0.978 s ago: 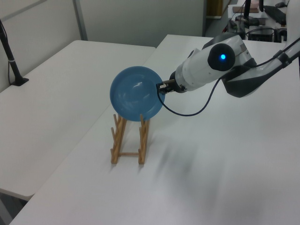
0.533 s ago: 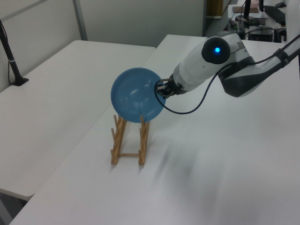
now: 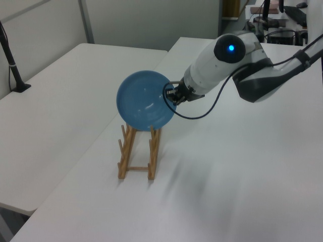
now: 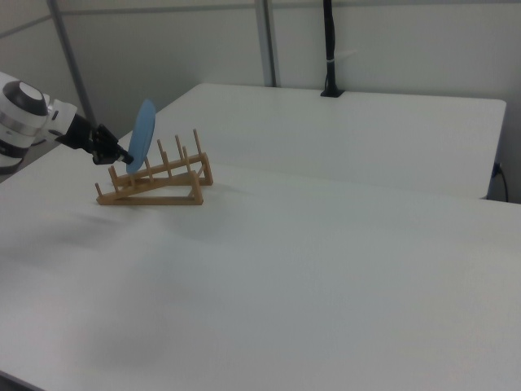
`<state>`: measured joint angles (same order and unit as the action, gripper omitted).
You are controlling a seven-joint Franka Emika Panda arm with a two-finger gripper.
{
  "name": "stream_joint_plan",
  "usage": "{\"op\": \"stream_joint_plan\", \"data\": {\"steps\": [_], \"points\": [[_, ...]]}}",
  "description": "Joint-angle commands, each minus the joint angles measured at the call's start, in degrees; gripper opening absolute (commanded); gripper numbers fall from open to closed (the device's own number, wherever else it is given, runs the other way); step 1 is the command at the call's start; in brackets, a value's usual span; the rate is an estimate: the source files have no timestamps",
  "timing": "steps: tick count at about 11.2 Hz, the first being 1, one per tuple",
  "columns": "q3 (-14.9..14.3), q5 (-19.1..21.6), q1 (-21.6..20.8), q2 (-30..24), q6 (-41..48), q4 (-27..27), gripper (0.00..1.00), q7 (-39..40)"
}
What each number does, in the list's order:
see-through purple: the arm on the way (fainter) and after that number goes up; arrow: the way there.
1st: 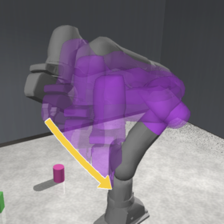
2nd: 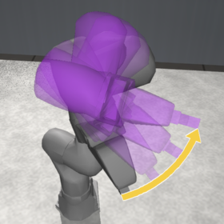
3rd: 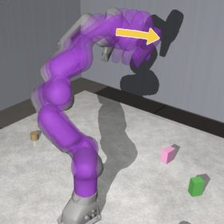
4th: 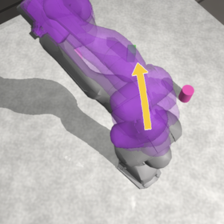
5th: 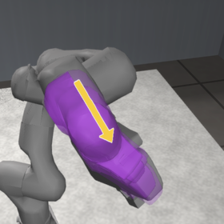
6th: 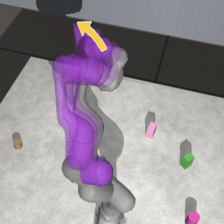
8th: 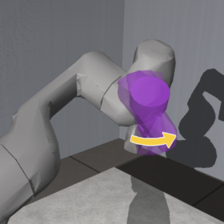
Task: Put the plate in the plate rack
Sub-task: 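Push the plate down into the slot and settle it upright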
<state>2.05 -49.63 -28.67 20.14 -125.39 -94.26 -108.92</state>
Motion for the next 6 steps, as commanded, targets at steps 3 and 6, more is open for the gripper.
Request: {"op": "stream_joint_plan", "data": {"steps": [3,6], "points": [[0.41,4.80,0.01,0.87,2.17,2.94,0.00,0.29],[0.41,7.35,-0.07,1.13,2.17,3.12,0.00,0.29]]}}
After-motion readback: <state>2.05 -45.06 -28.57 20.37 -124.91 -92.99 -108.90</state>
